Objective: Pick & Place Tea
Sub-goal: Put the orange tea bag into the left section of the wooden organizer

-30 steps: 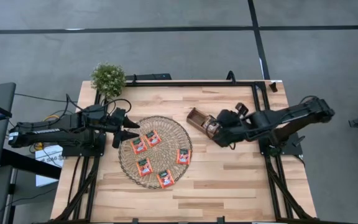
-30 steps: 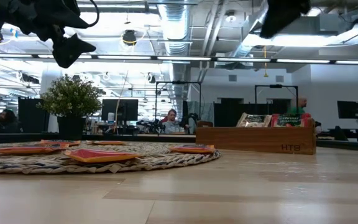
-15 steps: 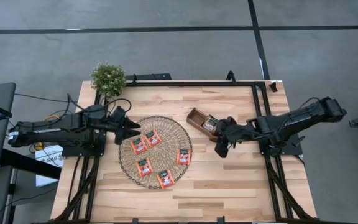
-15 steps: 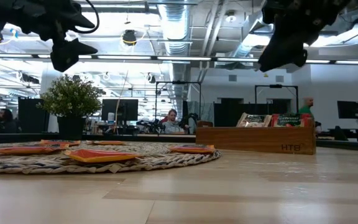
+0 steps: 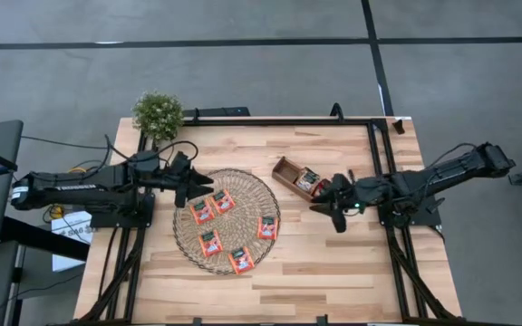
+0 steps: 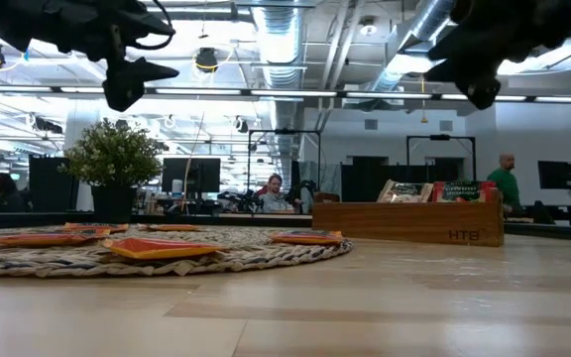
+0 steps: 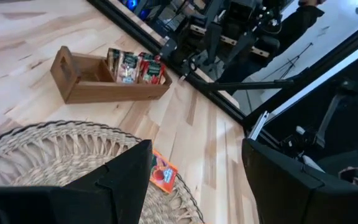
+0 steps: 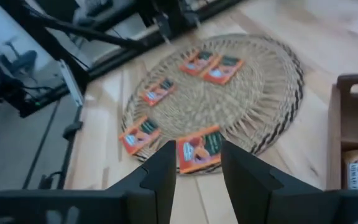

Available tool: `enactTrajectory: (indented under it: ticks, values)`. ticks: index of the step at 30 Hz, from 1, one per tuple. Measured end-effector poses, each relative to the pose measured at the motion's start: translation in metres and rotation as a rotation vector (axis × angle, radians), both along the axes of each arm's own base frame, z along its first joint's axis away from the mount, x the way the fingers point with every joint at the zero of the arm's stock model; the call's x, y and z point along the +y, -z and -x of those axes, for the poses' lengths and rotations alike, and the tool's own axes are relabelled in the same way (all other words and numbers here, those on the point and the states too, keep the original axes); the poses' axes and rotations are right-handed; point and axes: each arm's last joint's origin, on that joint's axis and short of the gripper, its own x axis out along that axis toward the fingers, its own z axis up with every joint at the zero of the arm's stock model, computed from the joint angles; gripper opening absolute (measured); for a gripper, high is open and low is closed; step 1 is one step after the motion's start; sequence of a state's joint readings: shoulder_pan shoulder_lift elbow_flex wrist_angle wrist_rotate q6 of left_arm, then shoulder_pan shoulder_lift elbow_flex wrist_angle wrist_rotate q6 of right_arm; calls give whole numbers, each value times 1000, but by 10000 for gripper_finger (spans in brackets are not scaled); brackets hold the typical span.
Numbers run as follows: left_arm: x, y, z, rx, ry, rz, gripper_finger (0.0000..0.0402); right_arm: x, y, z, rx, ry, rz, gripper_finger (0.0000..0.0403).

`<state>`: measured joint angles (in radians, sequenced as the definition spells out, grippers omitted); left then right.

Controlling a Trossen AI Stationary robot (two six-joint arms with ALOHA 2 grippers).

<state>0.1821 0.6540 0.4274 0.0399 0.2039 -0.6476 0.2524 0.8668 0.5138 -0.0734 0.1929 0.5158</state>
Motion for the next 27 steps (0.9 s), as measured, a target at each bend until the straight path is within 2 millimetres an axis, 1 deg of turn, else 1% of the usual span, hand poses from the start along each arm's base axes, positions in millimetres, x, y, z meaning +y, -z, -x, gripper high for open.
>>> enactTrajectory:
  ticks: [3, 7, 10, 13, 20, 23, 27]
  values:
    - [2, 0, -6, -17, -21, -6, 241, -2, -3, 14, -64, 19, 0, 118]
    - [5, 1, -15, -32, -64, -9, 241, -3, -3, 31, -126, 33, -9, 118]
    - [7, 4, -23, -34, -85, 15, 241, -5, 0, 42, -168, 37, -19, 118]
    - [8, 10, -30, -16, -94, 36, 241, -7, -2, 54, -228, 45, -33, 118]
    - [11, 23, -44, 35, -106, 86, 241, -11, 1, 74, -326, 41, -40, 118]
    - [11, 26, -50, 33, -105, 112, 241, -13, -1, 82, -378, 45, -40, 118]
    - [12, 20, -63, 86, -90, 108, 241, -16, -6, 90, -440, 30, -2, 118]
